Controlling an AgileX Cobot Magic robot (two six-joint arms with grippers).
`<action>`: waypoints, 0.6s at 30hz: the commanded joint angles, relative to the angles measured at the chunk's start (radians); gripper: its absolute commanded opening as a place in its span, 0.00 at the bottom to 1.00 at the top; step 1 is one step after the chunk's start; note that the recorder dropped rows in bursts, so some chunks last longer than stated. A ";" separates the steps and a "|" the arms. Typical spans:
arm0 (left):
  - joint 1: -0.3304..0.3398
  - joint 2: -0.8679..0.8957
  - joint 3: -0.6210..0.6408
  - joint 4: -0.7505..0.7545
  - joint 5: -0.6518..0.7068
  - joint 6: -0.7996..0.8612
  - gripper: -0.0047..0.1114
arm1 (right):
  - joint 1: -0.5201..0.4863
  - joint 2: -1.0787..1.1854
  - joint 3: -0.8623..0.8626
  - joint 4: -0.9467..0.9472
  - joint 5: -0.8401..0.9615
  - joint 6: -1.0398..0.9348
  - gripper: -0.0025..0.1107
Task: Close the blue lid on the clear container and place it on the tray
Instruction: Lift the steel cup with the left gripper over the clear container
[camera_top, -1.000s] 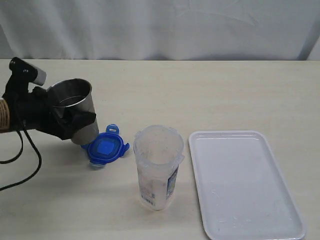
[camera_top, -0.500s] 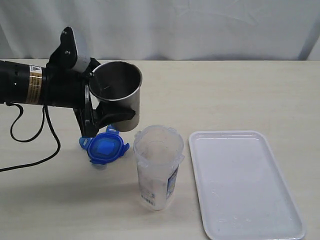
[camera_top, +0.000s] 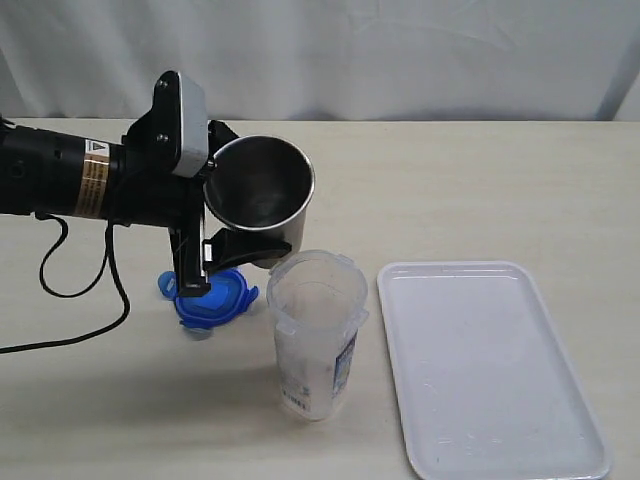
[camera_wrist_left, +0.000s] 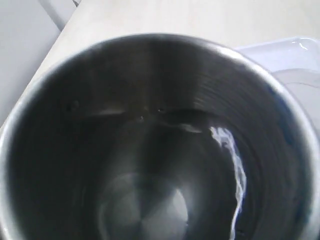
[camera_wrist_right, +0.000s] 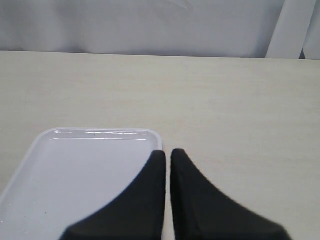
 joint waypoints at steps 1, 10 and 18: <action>-0.003 -0.006 -0.012 -0.084 0.000 0.056 0.04 | 0.001 -0.004 0.003 0.000 -0.003 -0.003 0.06; -0.003 -0.006 -0.012 -0.231 0.021 0.074 0.04 | 0.001 -0.004 0.003 0.000 -0.003 -0.003 0.06; -0.008 -0.006 -0.042 -0.293 0.044 0.008 0.04 | 0.001 -0.004 0.003 0.000 -0.003 -0.003 0.06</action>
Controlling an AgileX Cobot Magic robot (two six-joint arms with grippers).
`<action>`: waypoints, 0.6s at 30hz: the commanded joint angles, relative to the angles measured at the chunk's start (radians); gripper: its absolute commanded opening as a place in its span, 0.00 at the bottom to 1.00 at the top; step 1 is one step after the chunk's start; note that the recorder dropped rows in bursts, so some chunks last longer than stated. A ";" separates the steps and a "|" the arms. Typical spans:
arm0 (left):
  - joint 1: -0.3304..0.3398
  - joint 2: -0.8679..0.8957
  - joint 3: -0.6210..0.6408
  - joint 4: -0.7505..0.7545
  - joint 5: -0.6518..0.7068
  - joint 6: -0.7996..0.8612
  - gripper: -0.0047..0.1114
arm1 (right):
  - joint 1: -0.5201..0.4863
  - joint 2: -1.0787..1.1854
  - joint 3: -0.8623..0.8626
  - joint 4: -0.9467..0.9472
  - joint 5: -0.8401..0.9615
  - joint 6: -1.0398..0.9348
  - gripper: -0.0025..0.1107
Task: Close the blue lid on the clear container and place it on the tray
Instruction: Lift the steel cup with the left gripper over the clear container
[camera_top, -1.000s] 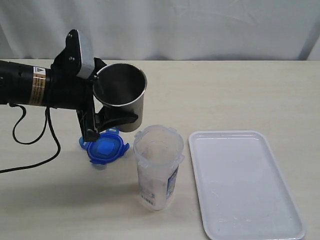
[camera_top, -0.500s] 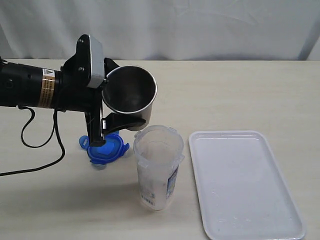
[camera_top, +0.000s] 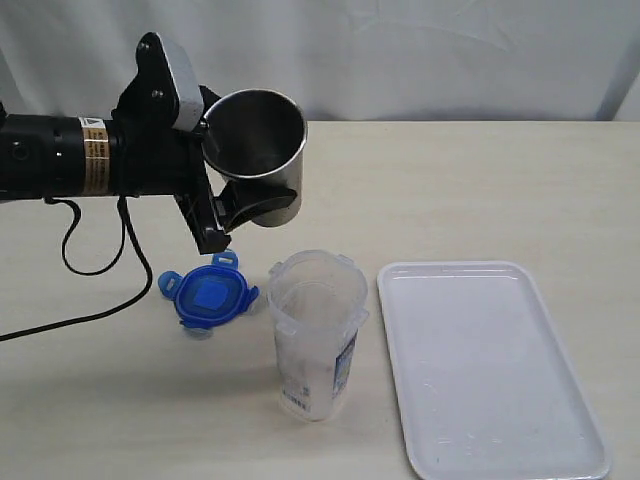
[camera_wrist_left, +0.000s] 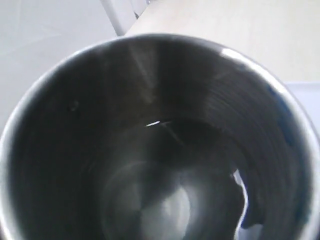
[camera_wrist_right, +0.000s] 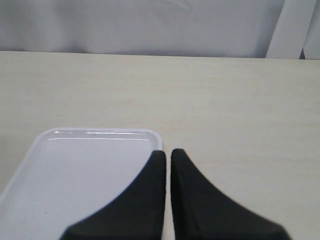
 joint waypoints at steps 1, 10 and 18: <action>-0.028 -0.006 -0.052 -0.045 0.021 -0.053 0.04 | 0.001 -0.004 0.003 0.000 -0.003 -0.003 0.06; -0.131 -0.006 -0.066 -0.037 0.118 0.098 0.04 | 0.001 -0.004 0.003 0.000 -0.003 -0.003 0.06; -0.131 -0.006 -0.066 -0.005 0.124 0.179 0.04 | 0.001 -0.004 0.003 0.000 -0.003 -0.003 0.06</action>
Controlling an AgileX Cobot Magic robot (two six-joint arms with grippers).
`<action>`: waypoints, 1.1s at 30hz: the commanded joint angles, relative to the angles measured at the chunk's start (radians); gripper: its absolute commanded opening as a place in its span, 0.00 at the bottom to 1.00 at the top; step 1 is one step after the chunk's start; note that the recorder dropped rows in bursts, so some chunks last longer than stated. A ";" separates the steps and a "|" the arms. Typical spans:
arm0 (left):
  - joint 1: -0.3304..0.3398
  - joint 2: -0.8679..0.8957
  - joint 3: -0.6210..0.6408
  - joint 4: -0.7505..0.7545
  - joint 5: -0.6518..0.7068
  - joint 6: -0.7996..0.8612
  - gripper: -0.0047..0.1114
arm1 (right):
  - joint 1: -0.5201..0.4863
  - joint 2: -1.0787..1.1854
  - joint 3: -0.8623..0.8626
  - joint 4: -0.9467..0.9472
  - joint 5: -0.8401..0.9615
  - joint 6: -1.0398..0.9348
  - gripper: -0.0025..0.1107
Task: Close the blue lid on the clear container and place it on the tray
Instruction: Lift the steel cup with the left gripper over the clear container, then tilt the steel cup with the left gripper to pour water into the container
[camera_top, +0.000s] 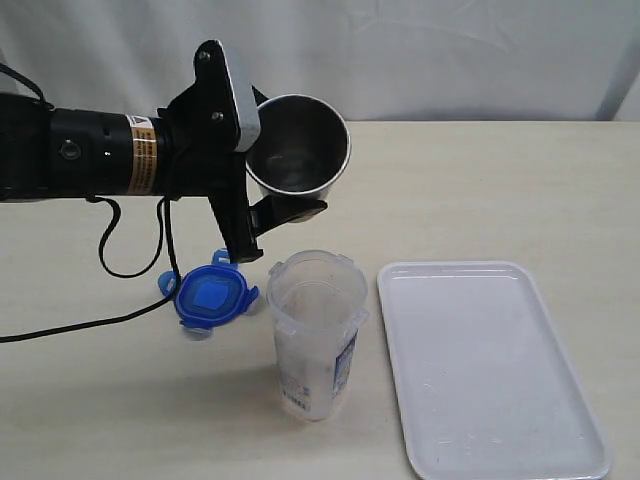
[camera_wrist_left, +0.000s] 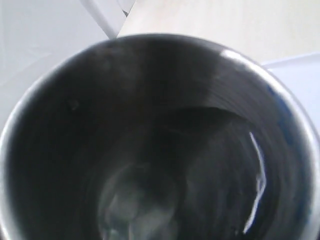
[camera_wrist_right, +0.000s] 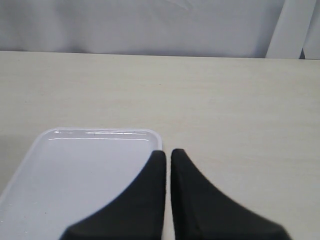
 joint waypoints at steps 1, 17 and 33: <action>-0.002 -0.006 -0.014 -0.005 -0.024 0.044 0.04 | 0.001 -0.004 0.003 0.000 -0.003 -0.003 0.06; -0.002 -0.006 -0.014 0.042 -0.027 0.208 0.04 | 0.001 -0.004 0.003 0.000 -0.003 -0.003 0.06; -0.002 -0.006 -0.014 0.101 -0.023 0.279 0.04 | 0.001 -0.004 0.003 0.000 -0.003 -0.003 0.06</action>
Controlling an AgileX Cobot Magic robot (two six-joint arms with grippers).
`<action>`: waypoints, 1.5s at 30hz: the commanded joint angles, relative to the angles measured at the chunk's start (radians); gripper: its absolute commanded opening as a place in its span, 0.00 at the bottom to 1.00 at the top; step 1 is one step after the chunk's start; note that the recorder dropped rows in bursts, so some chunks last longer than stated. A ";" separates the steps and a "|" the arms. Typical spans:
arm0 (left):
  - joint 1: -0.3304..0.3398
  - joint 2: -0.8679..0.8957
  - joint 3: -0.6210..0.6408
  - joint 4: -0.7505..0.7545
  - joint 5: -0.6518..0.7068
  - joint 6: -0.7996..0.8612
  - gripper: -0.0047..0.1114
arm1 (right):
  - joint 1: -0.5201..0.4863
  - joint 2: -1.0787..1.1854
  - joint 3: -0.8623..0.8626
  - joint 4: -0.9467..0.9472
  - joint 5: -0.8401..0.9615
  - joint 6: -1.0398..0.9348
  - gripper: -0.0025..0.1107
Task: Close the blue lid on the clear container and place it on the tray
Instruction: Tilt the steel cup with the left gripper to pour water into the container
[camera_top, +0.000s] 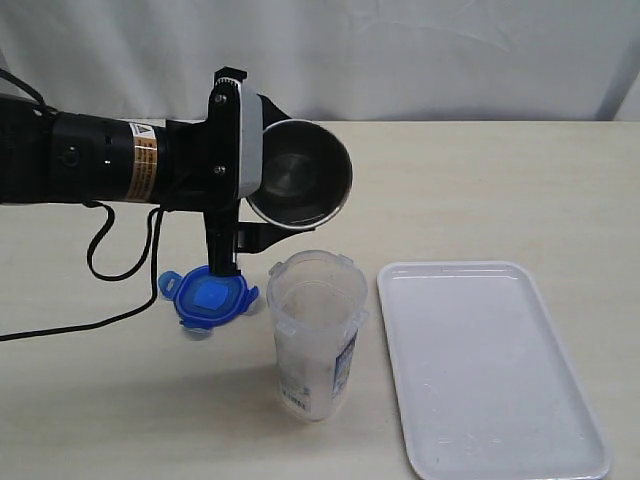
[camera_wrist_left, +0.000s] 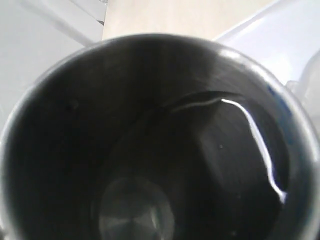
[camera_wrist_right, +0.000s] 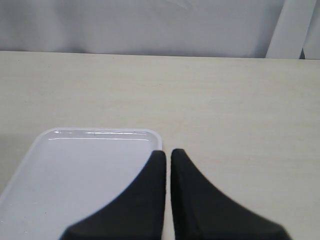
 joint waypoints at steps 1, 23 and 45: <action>-0.002 -0.006 -0.014 -0.001 -0.023 0.036 0.04 | 0.001 -0.004 0.003 0.000 -0.003 -0.003 0.06; -0.077 -0.006 -0.014 -0.001 0.121 0.135 0.04 | 0.001 -0.004 0.003 0.000 -0.003 -0.003 0.06; -0.077 -0.006 -0.014 -0.001 0.121 0.244 0.04 | 0.001 -0.004 0.003 0.000 -0.003 -0.003 0.06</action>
